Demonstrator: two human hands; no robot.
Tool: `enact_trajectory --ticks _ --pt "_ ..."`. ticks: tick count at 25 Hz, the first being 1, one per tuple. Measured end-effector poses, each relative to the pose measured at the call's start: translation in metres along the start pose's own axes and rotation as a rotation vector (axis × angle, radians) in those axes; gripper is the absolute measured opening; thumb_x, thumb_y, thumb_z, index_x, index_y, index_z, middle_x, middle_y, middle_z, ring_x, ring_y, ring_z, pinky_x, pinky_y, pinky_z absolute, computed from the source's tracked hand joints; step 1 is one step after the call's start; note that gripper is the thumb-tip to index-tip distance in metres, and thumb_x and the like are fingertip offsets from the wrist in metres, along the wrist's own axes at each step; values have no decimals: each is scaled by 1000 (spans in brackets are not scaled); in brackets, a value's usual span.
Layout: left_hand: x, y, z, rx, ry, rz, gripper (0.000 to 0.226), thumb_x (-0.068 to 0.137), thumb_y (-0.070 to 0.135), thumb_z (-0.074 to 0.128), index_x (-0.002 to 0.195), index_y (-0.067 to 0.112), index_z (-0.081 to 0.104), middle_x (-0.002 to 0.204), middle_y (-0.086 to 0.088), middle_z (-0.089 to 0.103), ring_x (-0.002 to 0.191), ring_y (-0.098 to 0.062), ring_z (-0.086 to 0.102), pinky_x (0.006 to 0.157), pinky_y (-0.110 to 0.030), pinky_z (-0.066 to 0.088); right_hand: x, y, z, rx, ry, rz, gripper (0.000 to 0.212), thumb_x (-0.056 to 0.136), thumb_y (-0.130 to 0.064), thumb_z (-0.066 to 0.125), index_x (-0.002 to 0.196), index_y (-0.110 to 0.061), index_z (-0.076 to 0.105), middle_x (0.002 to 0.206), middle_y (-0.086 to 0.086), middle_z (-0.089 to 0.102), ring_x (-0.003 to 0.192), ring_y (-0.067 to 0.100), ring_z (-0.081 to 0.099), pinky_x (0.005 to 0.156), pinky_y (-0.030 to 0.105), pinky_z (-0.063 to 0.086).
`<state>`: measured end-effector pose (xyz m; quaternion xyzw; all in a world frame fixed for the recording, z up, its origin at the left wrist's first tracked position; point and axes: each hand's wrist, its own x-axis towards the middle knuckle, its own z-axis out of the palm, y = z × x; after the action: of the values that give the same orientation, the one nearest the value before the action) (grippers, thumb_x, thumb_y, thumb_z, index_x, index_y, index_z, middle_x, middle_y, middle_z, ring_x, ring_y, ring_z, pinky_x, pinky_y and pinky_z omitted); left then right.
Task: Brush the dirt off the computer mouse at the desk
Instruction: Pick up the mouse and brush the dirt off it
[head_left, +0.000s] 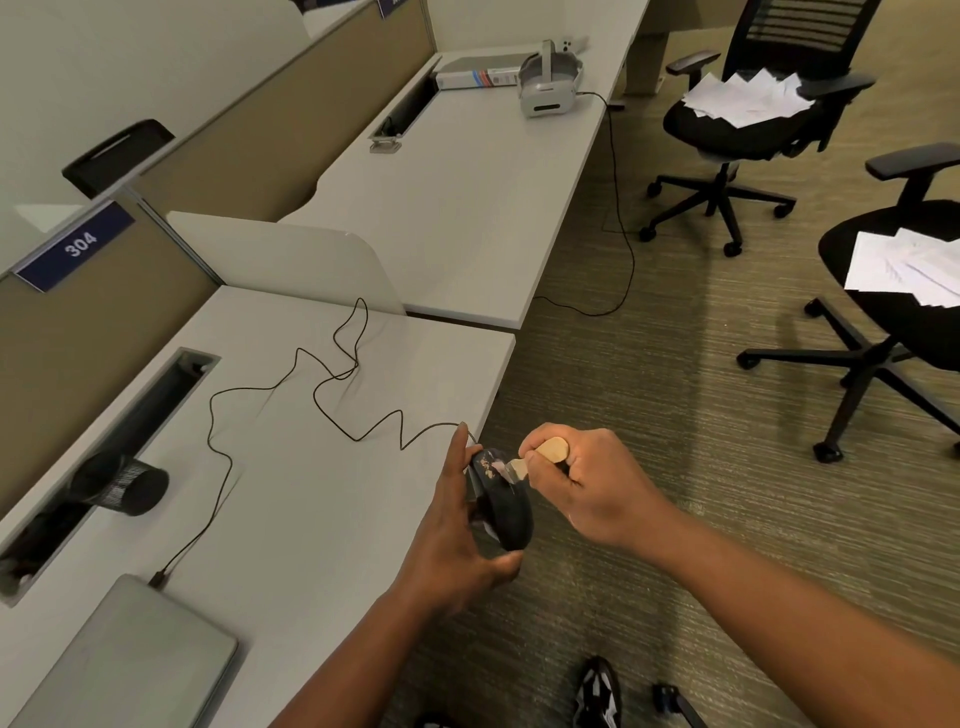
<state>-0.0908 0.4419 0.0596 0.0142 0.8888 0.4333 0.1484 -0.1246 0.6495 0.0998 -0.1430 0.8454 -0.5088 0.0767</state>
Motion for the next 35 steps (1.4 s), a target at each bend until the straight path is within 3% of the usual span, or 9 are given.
enact_trajectory --ticks 7,10,13,16,18,21,24,32,35 --pt "1 -1 3 2 -1 -4 154 65 18 101 149 73 -16 171 21 20 143 -25 55 104 -49 59 2 7 -5 -29 -77 32 20 102 -24 55 86 -22 68 55 -11 55 45 5 44 47 31 38" --pt "4 -3 2 27 14 -8 155 64 18 102 152 69 -16 172 17 19 143 -26 55 101 -44 61 2 18 -5 -116 -104 39 19 100 -25 55 84 -24 66 57 -7 58 47 6 46 49 34 42" --pt "6 -3 -1 39 15 -9 155 65 18 101 152 69 -17 172 16 18 142 -25 56 103 -42 60 -1 29 -7 -135 -47 69 17 99 -27 57 84 -27 66 56 -7 59 46 6 47 48 32 41" --pt "7 -3 -1 58 21 -9 155 65 20 102 151 70 -18 173 15 17 142 -25 55 107 -44 57 -5 30 -10 19 44 59 14 100 -24 60 89 -27 69 58 -7 60 48 4 47 48 26 38" --pt "8 -2 0 66 14 -16 155 66 21 102 150 70 -19 174 13 16 143 -26 54 108 -45 56 -5 27 -9 157 77 21 11 100 -28 63 93 -29 71 67 1 67 54 10 55 50 35 44" --pt "8 -1 0 79 4 -11 154 67 21 101 149 71 -20 174 15 14 145 -28 53 107 -44 56 -2 23 -5 305 100 14 9 100 -37 64 99 -33 72 80 6 74 72 33 69 66 56 56" --pt "6 0 0 85 6 -6 153 67 21 101 149 72 -19 175 14 14 145 -29 52 107 -43 57 -4 24 0 289 82 48 11 102 -34 62 99 -32 72 85 2 77 80 28 72 75 60 58" --pt "0 -4 0 73 20 -7 152 67 22 101 149 71 -18 174 12 17 144 -26 53 110 -47 54 -5 22 -9 173 -30 116 17 103 -28 61 91 -22 71 76 5 76 67 34 68 63 55 55" --pt "0 -5 1 74 1 -16 151 68 25 100 149 71 -18 174 13 17 145 -27 52 109 -51 55 -5 22 -12 204 55 135 20 101 -22 61 84 -21 72 72 10 74 57 31 61 56 51 51"
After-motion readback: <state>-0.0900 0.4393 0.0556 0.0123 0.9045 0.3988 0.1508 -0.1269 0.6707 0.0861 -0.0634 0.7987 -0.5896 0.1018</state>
